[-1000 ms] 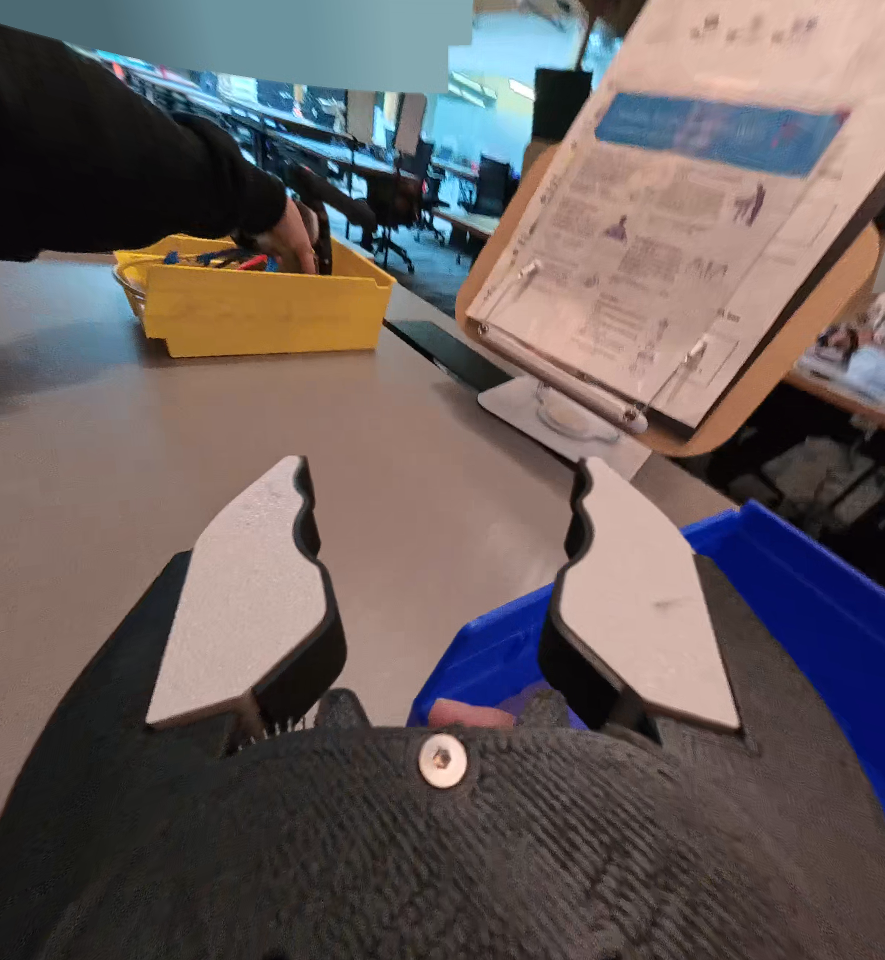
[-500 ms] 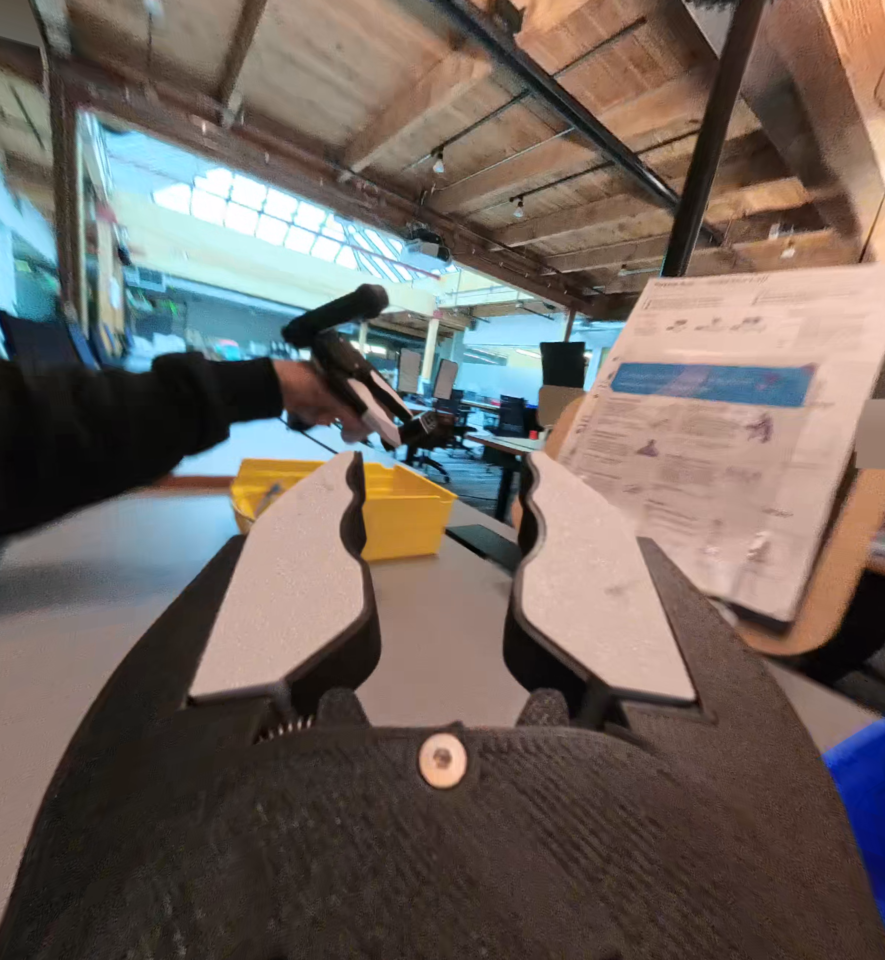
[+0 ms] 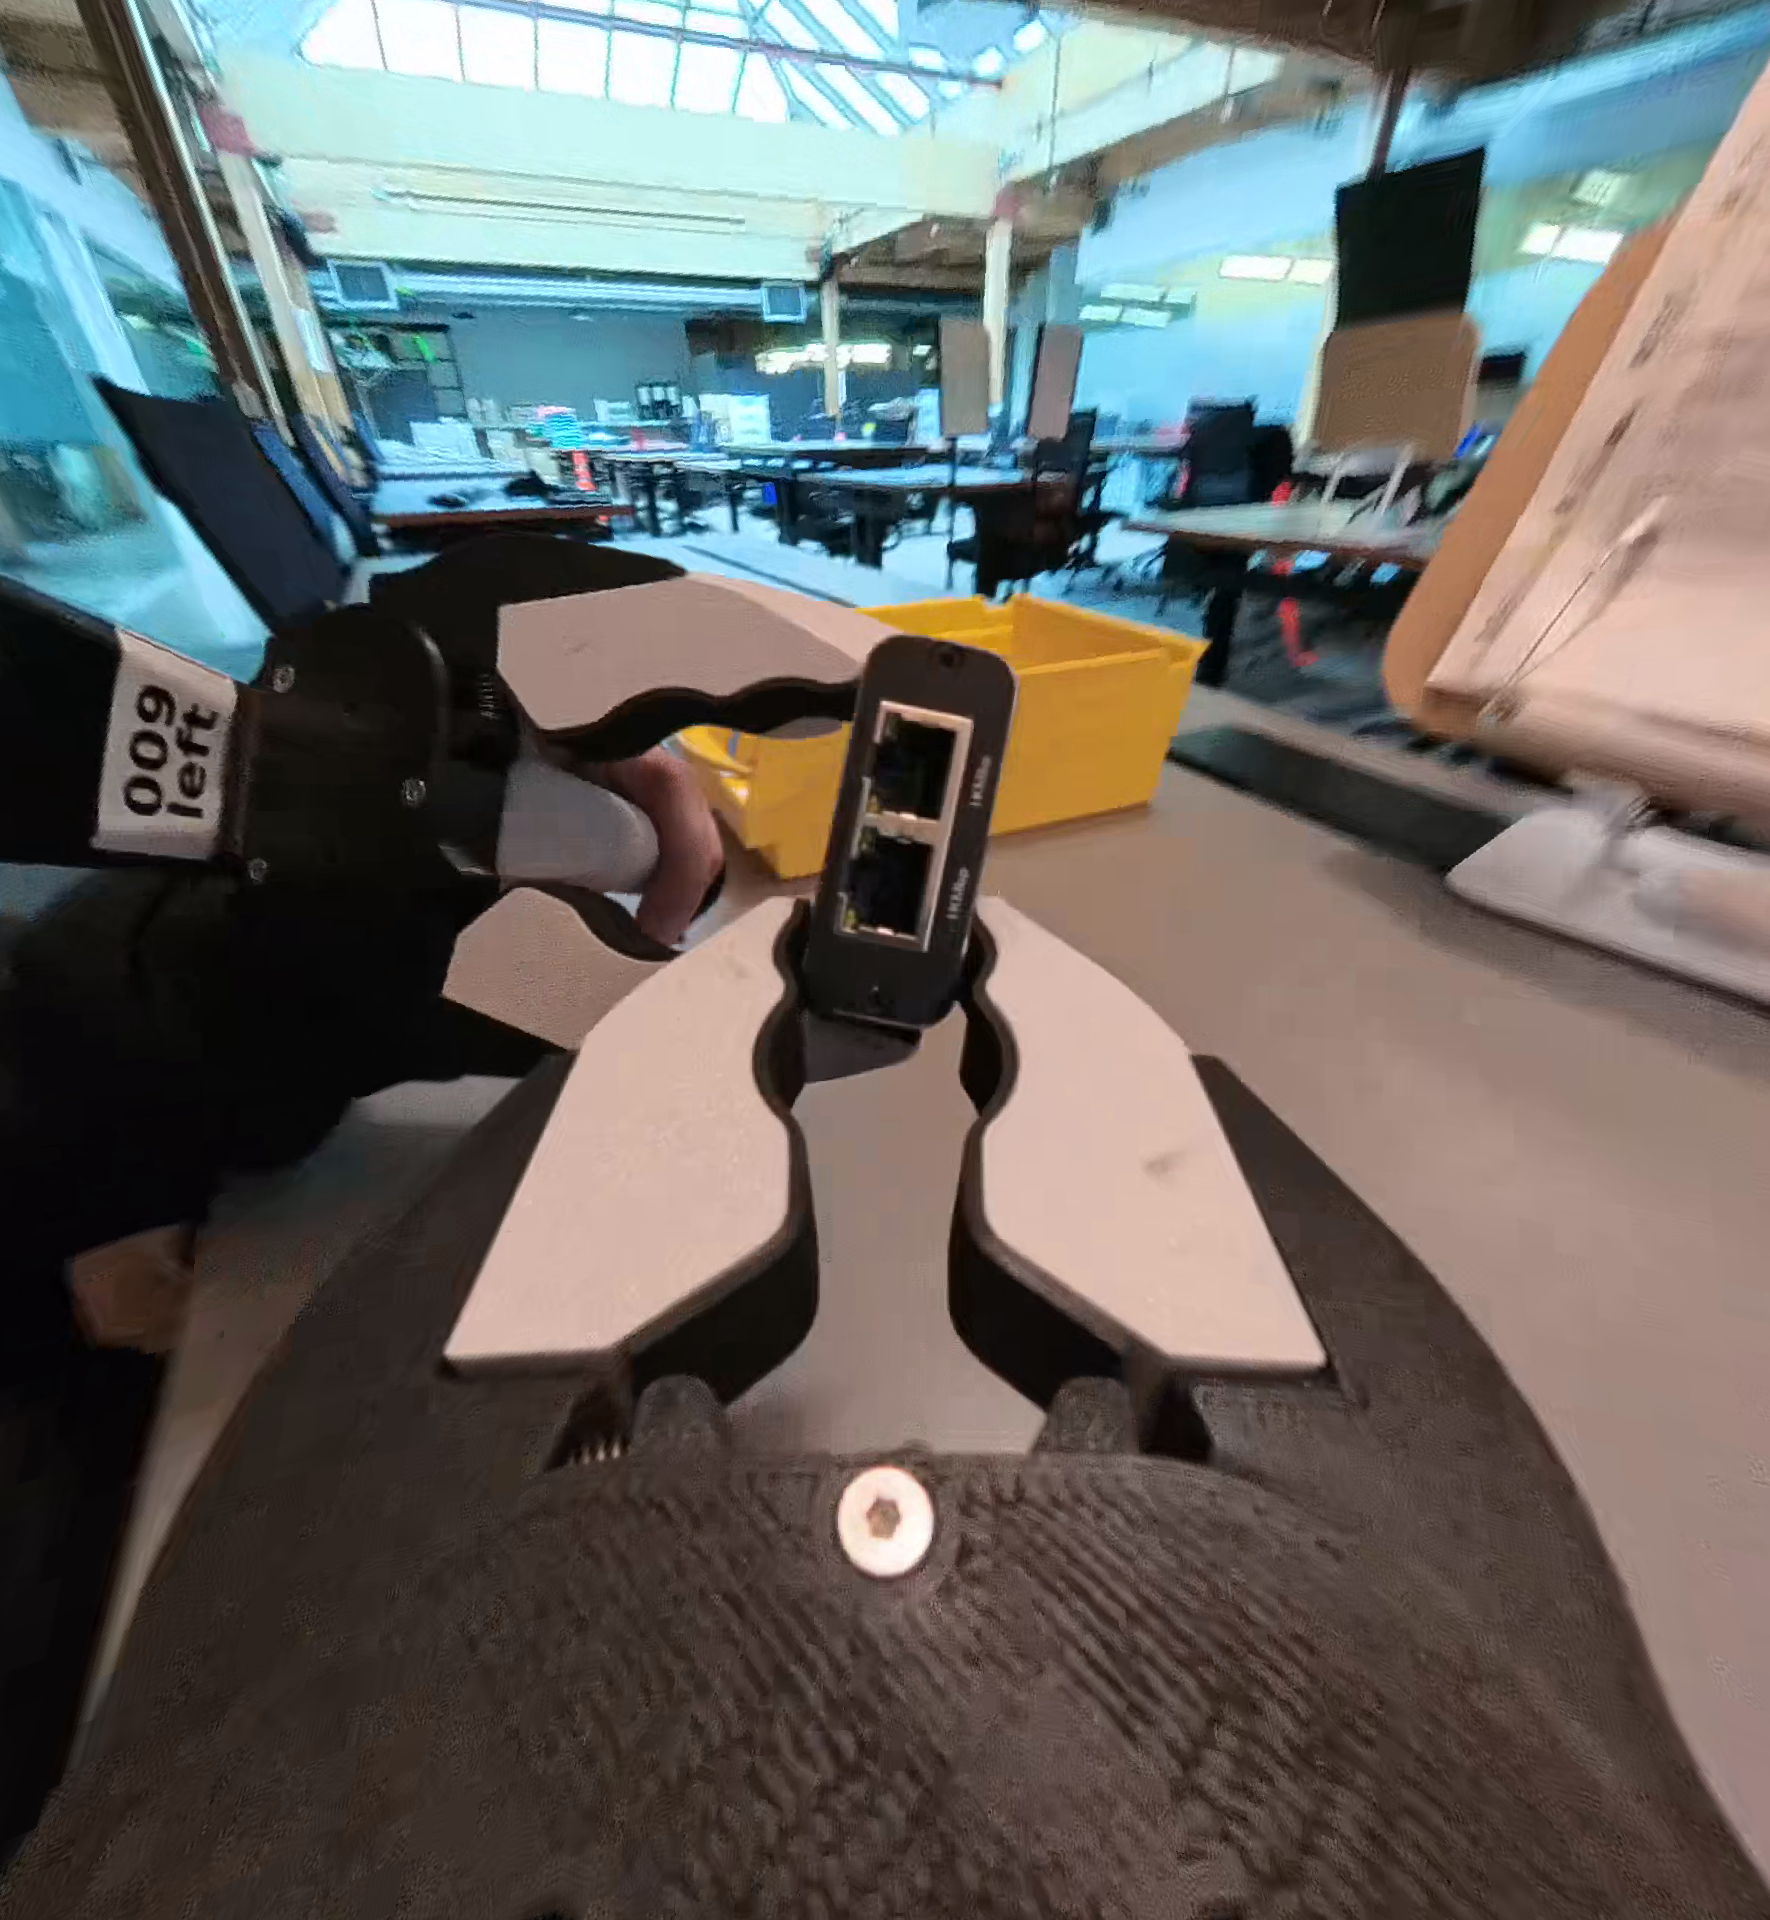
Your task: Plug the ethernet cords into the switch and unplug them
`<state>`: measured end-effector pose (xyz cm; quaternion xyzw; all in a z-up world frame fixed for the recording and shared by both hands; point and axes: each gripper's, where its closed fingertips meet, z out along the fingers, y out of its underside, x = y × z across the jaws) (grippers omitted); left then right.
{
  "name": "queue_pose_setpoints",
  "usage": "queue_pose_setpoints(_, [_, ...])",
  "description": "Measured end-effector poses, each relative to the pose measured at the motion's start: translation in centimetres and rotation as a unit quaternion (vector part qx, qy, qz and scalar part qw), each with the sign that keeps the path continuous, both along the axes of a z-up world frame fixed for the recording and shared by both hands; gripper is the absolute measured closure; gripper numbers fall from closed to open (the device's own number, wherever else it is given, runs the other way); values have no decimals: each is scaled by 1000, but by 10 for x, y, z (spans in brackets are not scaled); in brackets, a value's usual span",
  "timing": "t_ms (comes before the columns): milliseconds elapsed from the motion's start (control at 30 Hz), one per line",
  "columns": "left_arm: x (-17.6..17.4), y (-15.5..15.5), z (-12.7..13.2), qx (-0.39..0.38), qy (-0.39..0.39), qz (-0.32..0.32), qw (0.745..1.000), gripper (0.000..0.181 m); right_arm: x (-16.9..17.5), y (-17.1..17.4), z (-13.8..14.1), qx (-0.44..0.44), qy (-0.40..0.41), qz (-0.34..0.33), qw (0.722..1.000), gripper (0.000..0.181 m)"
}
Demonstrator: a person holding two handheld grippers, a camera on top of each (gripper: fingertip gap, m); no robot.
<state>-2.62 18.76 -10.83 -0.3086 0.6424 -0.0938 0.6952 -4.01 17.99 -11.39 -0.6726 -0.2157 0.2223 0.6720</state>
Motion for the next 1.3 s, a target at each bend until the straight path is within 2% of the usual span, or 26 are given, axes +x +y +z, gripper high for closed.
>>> queue_pose_setpoints(33, [1, 0, 2, 4, -17, 4, 1000, 123, 2, 0, 1, 14, -20, -10, 1000, 156])
queue_pose_setpoints(100, [5, 3, 2, 3, -45, 5, 999, 124, 11, 7, -4, 24, -87, -48, 995, 157])
queue_pose_setpoints(133, [7, 6, -4, -21, -45, 3, 999, 125, 20, 12, -8, 39, -141, -83, 986, 157])
queue_pose_setpoints(200, [10, 12, -19, -111, -26, -13, 993, 124, 47, 20, -13, 72, -250, -183, 948, 157])
queue_pose_setpoints(267, [8, 15, -27, -245, -22, -33, 969, 118, 69, 24, -17, 97, -344, -249, 900, 157])
queue_pose_setpoints(300, [8, 13, -26, -337, -32, -45, 940, 118, 78, 26, -20, 105, -394, -277, 870, 157])
queue_pose_setpoints(333, [7, 13, -23, -434, -48, -48, 898, 118, 82, 27, -23, 116, -439, -295, 841, 157])
queue_pose_setpoints(400, [8, 13, -28, -602, -54, -35, 796, 123, 79, 27, -25, 142, -516, -312, 785, 157])
queue_pose_setpoints(433, [10, 7, -33, -657, -40, -46, 751, 122, 74, 27, -23, 156, -543, -317, 762, 157])
queue_pose_setpoints(500, [15, -4, -40, -730, -23, -74, 679, 122, 59, 24, -20, 191, -572, -314, 733, 157])
queue_pose_setpoints(567, [20, -12, -41, -779, -32, -103, 618, 124, 53, 24, -22, 197, -601, -313, 708, 157])
queue_pose_setpoints(633, [22, -15, -36, -818, -55, -136, 556, 136, 48, 23, -25, 211, -627, -307, 685, 157])
queue_pose_setpoints(667, [22, -14, -37, -832, -61, -137, 534, 146, 49, 22, -26, 213, -641, -310, 669, 157])
queue_pose_setpoints(700, [22, -15, -38, -836, -62, -143, 526, 149, 50, 22, -27, 216, -648, -310, 661, 158])
queue_pose_setpoints(767, [20, -15, -37, -834, -63, -155, 526, 158, 47, 22, -28, 227, -637, -302, 672, 157])
queue_pose_setpoints(833, [15, -17, -37, -824, -45, -164, 541, 158, 43, 20, -27, 234, -597, -274, 717, 150])
queue_pose_setpoints(867, [12, -18, -37, -812, -29, -168, 558, 159, 41, 19, -24, 237, -569, -258, 744, 140])
queue_pose_setpoints(900, [8, -18, -37, -799, -16, -168, 577, 159, 37, 18, -23, 238, -541, -228, 773, 119])
queue_pose_setpoints(933, [3, -18, -38, -784, 3, -166, 598, 159, 31, 16, -24, 233, -515, -190, 803, 90])
queue_pose_setpoints(967, [-3, -19, -38, -772, 25, -172, 612, 159, 26, 14, -27, 216, -493, -149, 830, 86])
queue_pose_setpoints(1000, [-10, -23, -37, -766, 51, -188, 613, 159, 21, 9, -35, 187, -477, -100, 853, 82])
queue_pose_setpoints(1067, [-26, -37, -35, -763, 117, -235, 591, 159, 12, -2, -47, 143, -433, -16, 890, 74])
queue_pose_setpoints(1167, [-43, -50, -40, -750, 178, -283, 571, 159, -4, -18, -44, 133, -327, 63, 934, 73])
queue_pose_setpoints(1300, [-62, -69, -38, -756, 232, -355, 499, 158, -21, -34, -35, 129, -231, 133, 955, 83])
